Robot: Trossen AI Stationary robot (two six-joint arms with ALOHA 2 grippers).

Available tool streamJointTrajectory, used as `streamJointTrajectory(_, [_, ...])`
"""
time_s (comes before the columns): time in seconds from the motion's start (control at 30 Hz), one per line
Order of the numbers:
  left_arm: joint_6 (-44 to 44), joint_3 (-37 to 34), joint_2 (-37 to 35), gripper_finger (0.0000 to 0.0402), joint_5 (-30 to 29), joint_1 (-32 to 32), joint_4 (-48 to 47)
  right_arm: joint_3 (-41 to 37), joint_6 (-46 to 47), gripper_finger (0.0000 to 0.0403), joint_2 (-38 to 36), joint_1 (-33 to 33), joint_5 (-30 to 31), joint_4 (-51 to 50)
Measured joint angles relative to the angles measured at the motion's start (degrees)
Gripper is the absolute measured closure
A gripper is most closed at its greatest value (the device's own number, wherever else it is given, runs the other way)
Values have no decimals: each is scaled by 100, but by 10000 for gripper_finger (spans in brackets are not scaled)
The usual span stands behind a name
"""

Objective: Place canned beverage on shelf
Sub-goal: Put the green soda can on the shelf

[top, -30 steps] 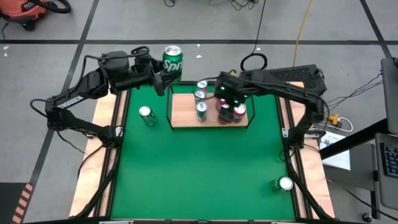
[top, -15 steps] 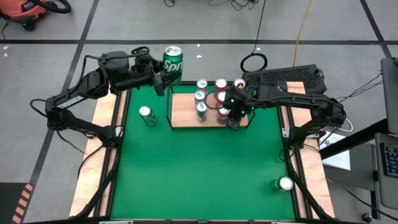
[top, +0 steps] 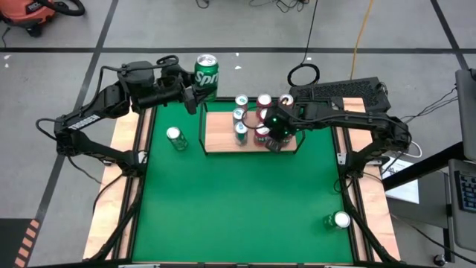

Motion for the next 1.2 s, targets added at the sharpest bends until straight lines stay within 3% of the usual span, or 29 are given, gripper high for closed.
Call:
streamJointTrajectory(0.27, [-79, 0, 0, 113, -10, 0, -3, 7, 292, 349, -196, -46, -114, -162])
streamJointTrajectory(0.43, [-96, 0, 0, 113, -11, -2, -4, 143, 137, 349, -343, -330, 291, -198])
streamJointTrajectory(0.6, [-70, 0, 0, 113, -13, 0, -2, 185, 33, 355, -200, -950, -204, -74])
streamJointTrajectory(0.77, [-37, 0, 0, 113, -13, -2, -6, 181, -282, 374, -40, -1346, -286, 86])
streamJointTrajectory(0.97, [-39, 0, 2, 113, -13, -2, -11, 181, -512, 400, 141, -1557, -458, 185])
streamJointTrajectory(1.2, [-15, 0, 2, 113, -22, 6, -4, 181, -526, 402, 253, -1529, -584, 426])
